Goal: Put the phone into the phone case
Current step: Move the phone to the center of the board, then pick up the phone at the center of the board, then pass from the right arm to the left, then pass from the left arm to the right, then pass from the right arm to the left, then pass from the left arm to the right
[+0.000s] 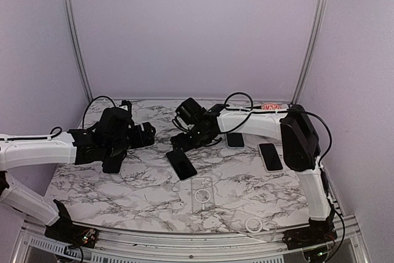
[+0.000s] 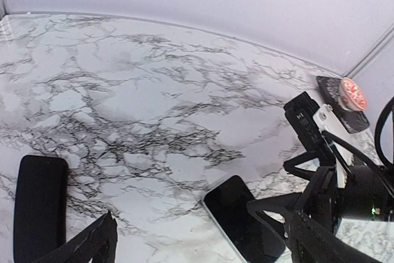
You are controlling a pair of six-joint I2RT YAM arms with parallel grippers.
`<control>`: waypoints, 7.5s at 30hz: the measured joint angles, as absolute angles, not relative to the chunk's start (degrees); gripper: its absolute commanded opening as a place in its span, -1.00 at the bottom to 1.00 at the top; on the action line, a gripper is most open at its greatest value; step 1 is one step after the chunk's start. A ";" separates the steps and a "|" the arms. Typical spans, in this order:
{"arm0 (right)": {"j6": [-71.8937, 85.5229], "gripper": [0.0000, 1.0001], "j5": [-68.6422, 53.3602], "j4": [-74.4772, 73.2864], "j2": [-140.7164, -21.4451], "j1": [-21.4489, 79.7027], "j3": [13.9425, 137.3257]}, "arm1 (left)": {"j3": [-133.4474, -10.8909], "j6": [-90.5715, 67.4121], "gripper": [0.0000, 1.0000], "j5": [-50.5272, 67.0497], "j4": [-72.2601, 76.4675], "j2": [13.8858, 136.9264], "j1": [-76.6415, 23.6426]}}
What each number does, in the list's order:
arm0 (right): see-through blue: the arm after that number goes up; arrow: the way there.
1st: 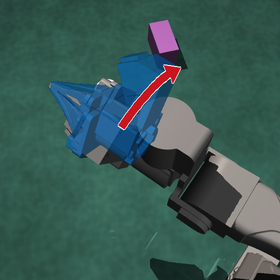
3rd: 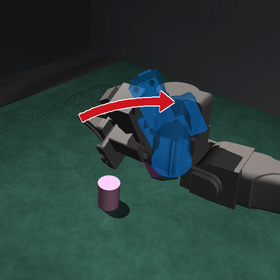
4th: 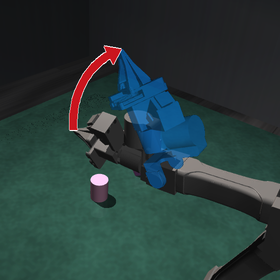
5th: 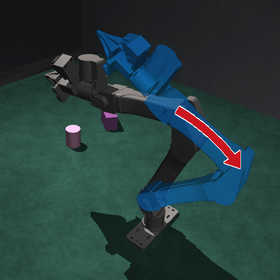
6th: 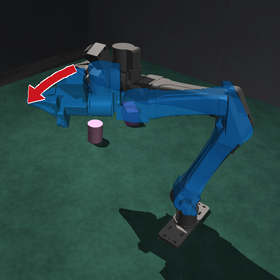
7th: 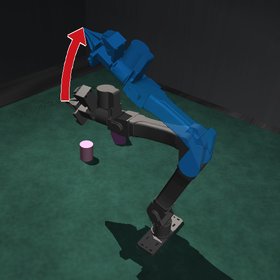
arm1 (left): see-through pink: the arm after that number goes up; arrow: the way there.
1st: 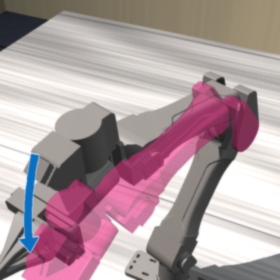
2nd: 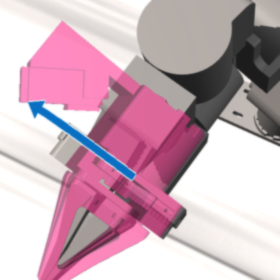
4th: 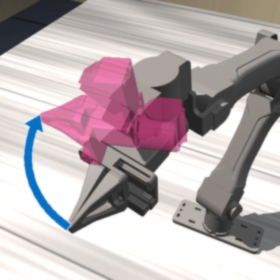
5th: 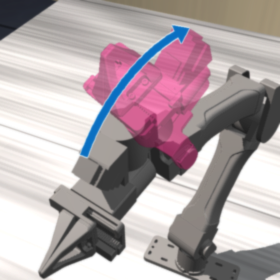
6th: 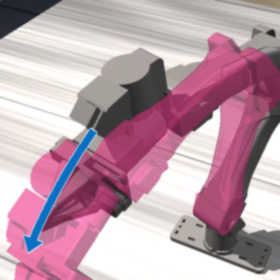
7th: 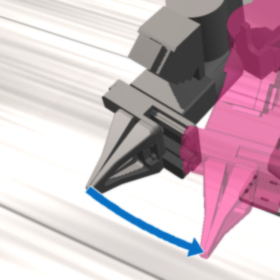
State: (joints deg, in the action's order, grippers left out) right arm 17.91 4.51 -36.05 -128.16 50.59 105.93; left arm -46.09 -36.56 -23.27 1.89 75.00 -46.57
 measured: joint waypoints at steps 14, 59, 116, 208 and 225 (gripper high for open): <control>16.69 0.94 4.60 -51.55 -140.07 55.55 120.53 | -46.15 -35.97 0.98 -26.13 -3.33 79.77 -46.46; 12.25 -0.24 17.61 -4.58 -109.73 62.33 78.11 | -33.52 -39.77 0.68 5.21 31.29 76.79 -39.03; 3.07 -1.00 -45.21 9.98 -80.05 52.49 51.11 | -48.01 -13.93 0.43 32.62 24.60 75.44 -54.52; -9.56 0.38 -47.79 11.00 -66.06 50.00 51.03 | -45.41 7.53 -1.00 11.31 28.58 76.16 -68.95; -16.49 -1.00 -47.88 2.35 -69.38 50.46 53.93 | -41.78 6.55 0.34 4.71 29.45 76.84 -69.38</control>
